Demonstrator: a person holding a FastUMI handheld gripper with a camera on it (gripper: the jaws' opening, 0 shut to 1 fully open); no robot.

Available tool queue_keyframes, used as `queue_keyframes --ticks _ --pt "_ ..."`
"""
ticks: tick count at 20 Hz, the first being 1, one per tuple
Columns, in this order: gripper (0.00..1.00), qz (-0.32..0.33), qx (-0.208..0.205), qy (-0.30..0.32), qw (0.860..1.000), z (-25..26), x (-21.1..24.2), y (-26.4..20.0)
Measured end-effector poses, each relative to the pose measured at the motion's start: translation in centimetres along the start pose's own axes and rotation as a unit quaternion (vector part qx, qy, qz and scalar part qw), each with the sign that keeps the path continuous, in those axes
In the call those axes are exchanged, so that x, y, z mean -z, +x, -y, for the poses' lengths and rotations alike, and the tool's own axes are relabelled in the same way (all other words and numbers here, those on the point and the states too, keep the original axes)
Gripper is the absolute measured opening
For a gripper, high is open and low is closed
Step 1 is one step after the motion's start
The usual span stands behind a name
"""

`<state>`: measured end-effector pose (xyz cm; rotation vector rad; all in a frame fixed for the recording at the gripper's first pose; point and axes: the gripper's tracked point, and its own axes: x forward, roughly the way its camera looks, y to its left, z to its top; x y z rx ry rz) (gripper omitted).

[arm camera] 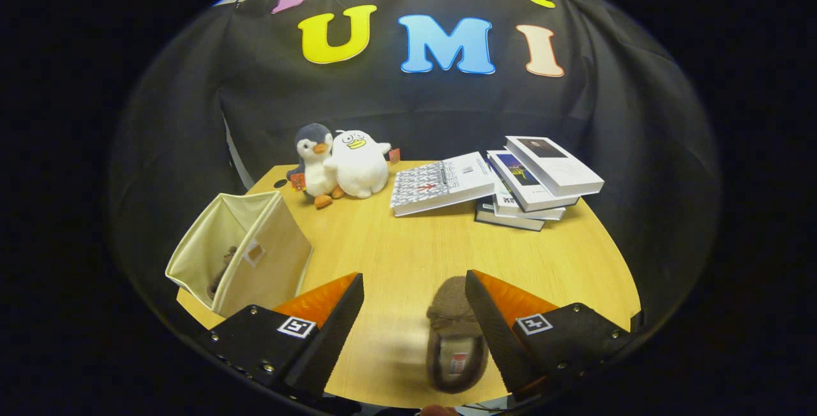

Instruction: Open the storage box then place both shoes into the box .Put the left shoe in first, then the right shoe, with the right side of both shoes facing outward in a uniform manner.

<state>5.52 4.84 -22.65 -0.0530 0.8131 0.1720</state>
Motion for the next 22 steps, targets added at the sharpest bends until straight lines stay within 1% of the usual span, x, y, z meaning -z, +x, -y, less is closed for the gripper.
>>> queue_keyframes --ticks 3,8,15,19,22 --pt "0.98 -0.013 0.011 -0.014 1.000 2.0 1.7 0.3" --pt "0.98 -0.046 0.019 -0.017 0.999 4.8 5.2 1.4" --pt "0.99 -0.091 0.026 -0.039 0.995 7.3 9.7 3.1" --pt "0.98 -0.111 0.008 -0.048 0.993 7.5 11.6 4.0" --pt "0.98 -0.120 0.000 -0.066 0.991 7.5 12.4 4.5"
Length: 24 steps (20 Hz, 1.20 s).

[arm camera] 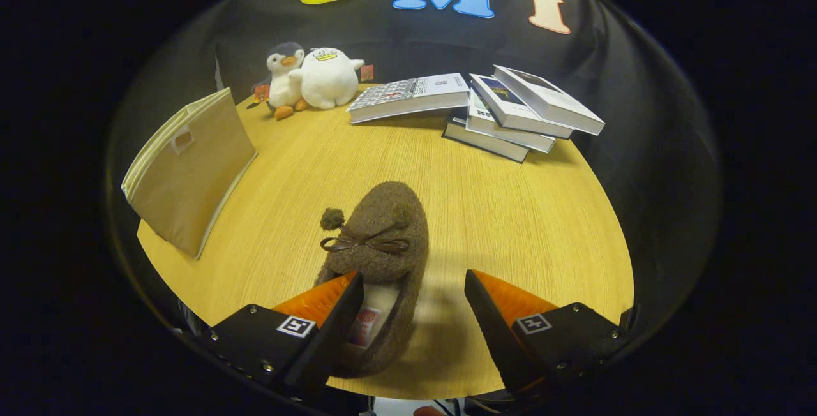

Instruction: Open the storage box then place both shoes into the box .Put the left shoe in first, then the right shoe, with the right side of both shoes facing outward in a uniform manner.

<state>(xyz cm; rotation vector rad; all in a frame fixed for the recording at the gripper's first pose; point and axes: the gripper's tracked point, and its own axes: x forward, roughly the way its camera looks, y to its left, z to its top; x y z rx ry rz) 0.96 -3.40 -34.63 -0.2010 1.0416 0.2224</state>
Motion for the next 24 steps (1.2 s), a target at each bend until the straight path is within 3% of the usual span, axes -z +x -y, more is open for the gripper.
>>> queue_keyframes --ticks 4,8,10,11,15,17,18,24 --pt "0.98 -0.012 0.003 -0.019 1.000 0.3 0.9 1.1" --pt "0.97 -0.023 0.002 0.008 1.000 0.8 1.0 2.6" --pt "0.75 -0.031 -0.005 0.023 0.999 0.5 1.1 3.1" --pt "0.53 -0.035 -0.008 0.032 0.999 0.3 1.1 3.1" --pt "0.08 -0.038 0.009 0.049 0.998 0.2 1.0 3.2" --pt "0.08 -0.036 0.017 0.067 0.997 0.4 1.2 3.3" --pt "0.01 -0.038 0.015 0.083 0.996 0.3 0.7 3.1" --pt "0.01 -0.038 0.006 0.156 0.987 -0.4 -1.0 0.9"
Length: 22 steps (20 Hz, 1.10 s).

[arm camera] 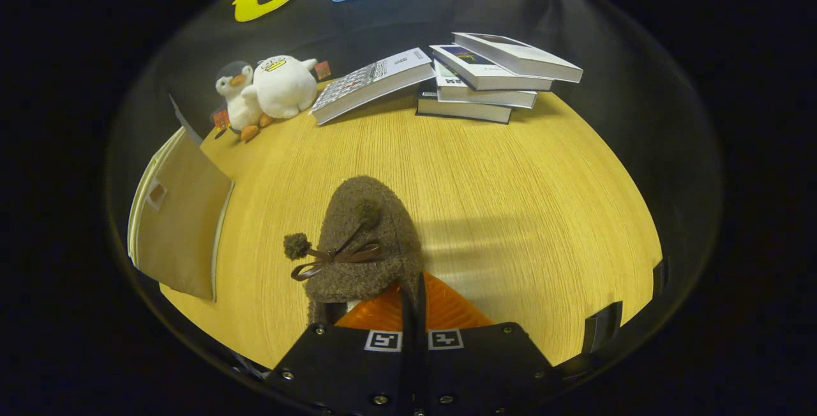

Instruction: Open the storage box then place both shoes into the box .Put the left shoe in first, then the right shoe, with the right side of both shoes facing outward in a uniform manner.

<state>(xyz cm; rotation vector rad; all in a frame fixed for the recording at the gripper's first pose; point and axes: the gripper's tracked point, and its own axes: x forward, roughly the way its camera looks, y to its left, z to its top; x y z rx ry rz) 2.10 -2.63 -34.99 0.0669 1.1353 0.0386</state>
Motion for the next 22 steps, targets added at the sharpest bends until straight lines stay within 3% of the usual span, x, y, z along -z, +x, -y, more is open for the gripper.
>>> queue_keyframes --ticks 9,22 --pt "0.01 0.030 -0.002 0.047 0.998 -3.7 -3.2 -5.2" --pt "0.01 0.071 -0.049 0.064 0.994 -15.5 -7.3 -9.2"
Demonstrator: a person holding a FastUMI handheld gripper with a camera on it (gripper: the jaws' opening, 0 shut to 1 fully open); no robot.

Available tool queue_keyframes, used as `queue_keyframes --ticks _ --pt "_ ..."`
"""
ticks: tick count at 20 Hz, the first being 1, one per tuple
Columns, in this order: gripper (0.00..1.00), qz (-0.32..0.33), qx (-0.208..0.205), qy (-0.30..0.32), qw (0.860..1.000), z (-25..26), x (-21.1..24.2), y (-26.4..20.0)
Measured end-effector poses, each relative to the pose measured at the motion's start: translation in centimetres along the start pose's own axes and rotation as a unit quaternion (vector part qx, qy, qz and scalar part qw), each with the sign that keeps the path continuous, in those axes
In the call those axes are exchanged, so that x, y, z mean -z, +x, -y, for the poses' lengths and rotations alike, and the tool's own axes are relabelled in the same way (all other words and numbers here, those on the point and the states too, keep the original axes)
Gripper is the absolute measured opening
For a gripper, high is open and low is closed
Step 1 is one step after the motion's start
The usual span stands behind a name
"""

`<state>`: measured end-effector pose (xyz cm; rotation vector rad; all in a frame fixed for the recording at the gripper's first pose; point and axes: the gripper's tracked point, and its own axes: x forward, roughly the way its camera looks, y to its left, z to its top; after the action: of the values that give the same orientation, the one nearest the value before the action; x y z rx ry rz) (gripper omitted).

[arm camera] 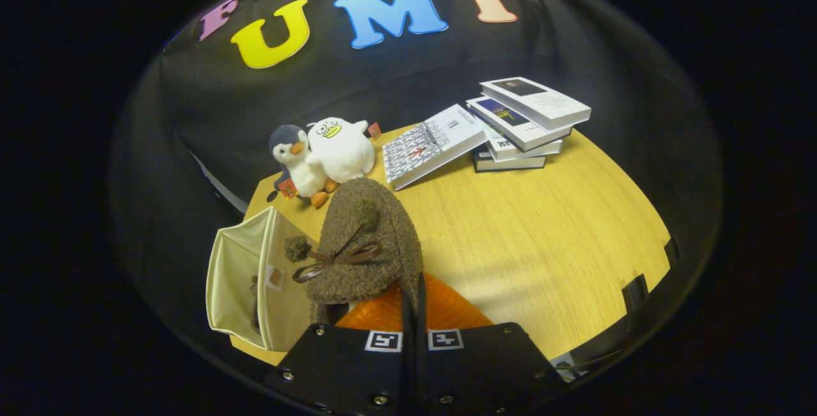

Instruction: Open the storage box then place both shoes into the box .Put the left shoe in first, then the right shoe, with the right side of both shoes facing outward in a uniform manner.

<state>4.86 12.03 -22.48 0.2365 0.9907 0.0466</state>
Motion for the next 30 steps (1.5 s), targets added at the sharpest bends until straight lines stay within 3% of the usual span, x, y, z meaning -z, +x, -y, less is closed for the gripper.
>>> queue_keyframes --ticks 15,25,27,29,30 --pt "0.01 0.026 -0.086 -0.007 0.996 -16.1 -0.4 0.4" --pt "0.01 0.001 -0.076 -0.010 0.997 -19.6 3.2 3.4" --pt "0.11 0.003 -0.089 -0.004 0.996 -20.1 3.4 3.5" --pt "0.44 0.020 -0.099 0.001 0.995 -20.4 2.5 2.8" --pt "0.51 0.027 -0.098 -0.003 0.995 -20.4 2.1 2.5"
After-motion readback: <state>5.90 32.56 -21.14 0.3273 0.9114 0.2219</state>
